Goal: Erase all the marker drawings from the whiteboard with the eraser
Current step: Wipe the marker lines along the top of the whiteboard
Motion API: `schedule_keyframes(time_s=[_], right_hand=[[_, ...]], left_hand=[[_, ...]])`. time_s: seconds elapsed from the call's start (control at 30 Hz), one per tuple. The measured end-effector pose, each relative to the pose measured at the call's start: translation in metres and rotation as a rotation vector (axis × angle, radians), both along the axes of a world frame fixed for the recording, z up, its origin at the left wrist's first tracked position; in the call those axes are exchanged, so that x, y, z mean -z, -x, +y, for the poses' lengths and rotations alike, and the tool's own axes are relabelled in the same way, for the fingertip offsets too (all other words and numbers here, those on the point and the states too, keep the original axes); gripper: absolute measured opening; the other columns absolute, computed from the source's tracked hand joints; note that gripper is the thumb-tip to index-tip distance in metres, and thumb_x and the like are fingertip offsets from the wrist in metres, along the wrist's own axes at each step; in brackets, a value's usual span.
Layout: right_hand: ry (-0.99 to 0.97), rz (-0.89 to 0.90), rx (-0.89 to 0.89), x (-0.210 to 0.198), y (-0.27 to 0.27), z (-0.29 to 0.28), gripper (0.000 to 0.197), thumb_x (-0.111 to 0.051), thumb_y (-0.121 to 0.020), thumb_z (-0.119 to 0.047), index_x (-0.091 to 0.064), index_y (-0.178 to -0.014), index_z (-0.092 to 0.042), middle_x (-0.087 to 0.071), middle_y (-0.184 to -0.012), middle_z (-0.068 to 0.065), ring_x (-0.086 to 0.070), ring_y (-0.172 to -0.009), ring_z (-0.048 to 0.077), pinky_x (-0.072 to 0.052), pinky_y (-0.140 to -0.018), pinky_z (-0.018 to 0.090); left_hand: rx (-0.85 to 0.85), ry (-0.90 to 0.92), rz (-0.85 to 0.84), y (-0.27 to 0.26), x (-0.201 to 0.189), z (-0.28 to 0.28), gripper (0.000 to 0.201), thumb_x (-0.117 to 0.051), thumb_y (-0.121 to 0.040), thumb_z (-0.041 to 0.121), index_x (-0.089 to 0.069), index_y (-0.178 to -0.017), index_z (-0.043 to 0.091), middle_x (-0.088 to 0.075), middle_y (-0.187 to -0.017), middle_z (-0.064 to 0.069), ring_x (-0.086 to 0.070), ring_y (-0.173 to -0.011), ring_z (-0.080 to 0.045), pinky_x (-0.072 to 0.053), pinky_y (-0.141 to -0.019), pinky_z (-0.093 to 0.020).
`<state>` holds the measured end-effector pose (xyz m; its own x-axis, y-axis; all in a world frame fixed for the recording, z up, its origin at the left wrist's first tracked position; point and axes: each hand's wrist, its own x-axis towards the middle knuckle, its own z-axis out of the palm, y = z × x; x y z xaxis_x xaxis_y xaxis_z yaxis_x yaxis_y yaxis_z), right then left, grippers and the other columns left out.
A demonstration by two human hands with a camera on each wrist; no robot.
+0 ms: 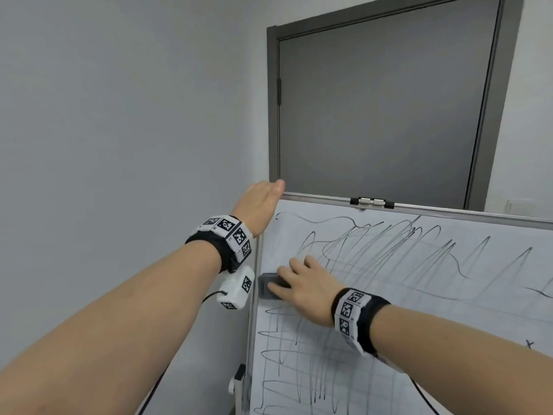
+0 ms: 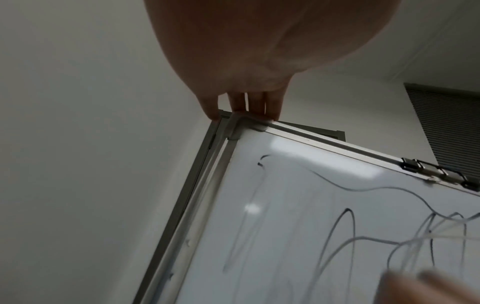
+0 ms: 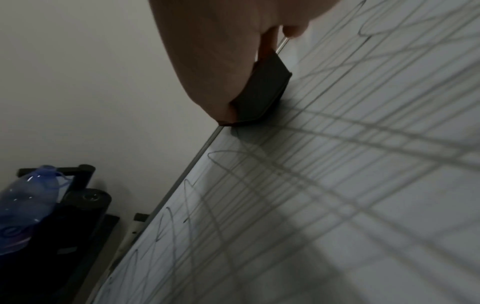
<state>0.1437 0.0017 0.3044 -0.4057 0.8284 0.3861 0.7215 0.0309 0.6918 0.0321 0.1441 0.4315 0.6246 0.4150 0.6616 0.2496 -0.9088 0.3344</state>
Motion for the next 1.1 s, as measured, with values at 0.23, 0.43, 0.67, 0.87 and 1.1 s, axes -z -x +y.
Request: schedule_keyframes(time_s=[0.23,0.43,0.67,0.87,1.1], right_hand=[[-0.406,0.202,0.038,-0.076,-0.008,0.014,0.059,-0.064,-0.072,-0.014,-0.056,-0.130,-0.017,-0.055,-0.104,0.013,-0.045,-0.086,0.030,-0.031,-0.069,0.040],[-0.033,-0.057,0.000,-0.012,0.000,0.002,0.056,-0.068,-0.070,-0.020,-0.057,-0.124,-0.021,-0.049,-0.103,0.008,-0.043,-0.086,0.027,-0.036,-0.069,0.040],[-0.393,0.137,0.088,-0.082,-0.014,-0.006,0.069,-0.064,-0.067,-0.009,-0.054,-0.135,-0.021,-0.053,-0.107,0.009,-0.040,-0.087,0.029,-0.030,-0.068,0.039],[0.014,-0.021,0.052,0.018,-0.018,-0.037,0.069,-0.073,-0.066,-0.019,-0.054,-0.132,-0.023,-0.050,-0.109,0.005,-0.042,-0.087,0.028,-0.040,-0.068,0.040],[-0.458,0.225,0.136,-0.084,-0.044,-0.046,0.068,-0.064,-0.070,-0.004,-0.055,-0.134,-0.023,-0.056,-0.117,0.011,-0.044,-0.089,0.032,-0.035,-0.071,0.041]], left_hand=[[0.052,0.149,-0.142,-0.003,-0.003,-0.001,0.081,-0.008,-0.083,0.066,-0.068,-0.109,0.017,-0.065,-0.116,-0.004,-0.053,-0.113,-0.021,-0.037,-0.105,-0.039],[0.006,0.065,-0.107,-0.007,0.001,0.001,0.085,-0.003,-0.085,0.068,-0.063,-0.100,0.009,-0.065,-0.107,-0.006,-0.054,-0.105,-0.023,-0.040,-0.098,-0.042],[-0.148,-0.146,-0.065,-0.007,-0.001,-0.011,0.056,-0.013,-0.087,0.068,-0.050,-0.081,0.025,-0.048,-0.085,0.004,-0.046,-0.088,-0.023,-0.042,-0.085,-0.039],[-0.253,-0.235,0.095,-0.008,0.002,-0.024,0.072,-0.007,-0.083,0.073,-0.059,-0.116,0.034,-0.053,-0.106,0.002,-0.049,-0.105,-0.024,-0.040,-0.088,-0.037],[-0.213,-0.224,0.078,-0.006,0.010,-0.029,0.077,-0.014,-0.084,0.073,-0.057,-0.124,0.023,-0.054,-0.116,-0.006,-0.047,-0.115,-0.028,-0.036,-0.103,-0.043]])
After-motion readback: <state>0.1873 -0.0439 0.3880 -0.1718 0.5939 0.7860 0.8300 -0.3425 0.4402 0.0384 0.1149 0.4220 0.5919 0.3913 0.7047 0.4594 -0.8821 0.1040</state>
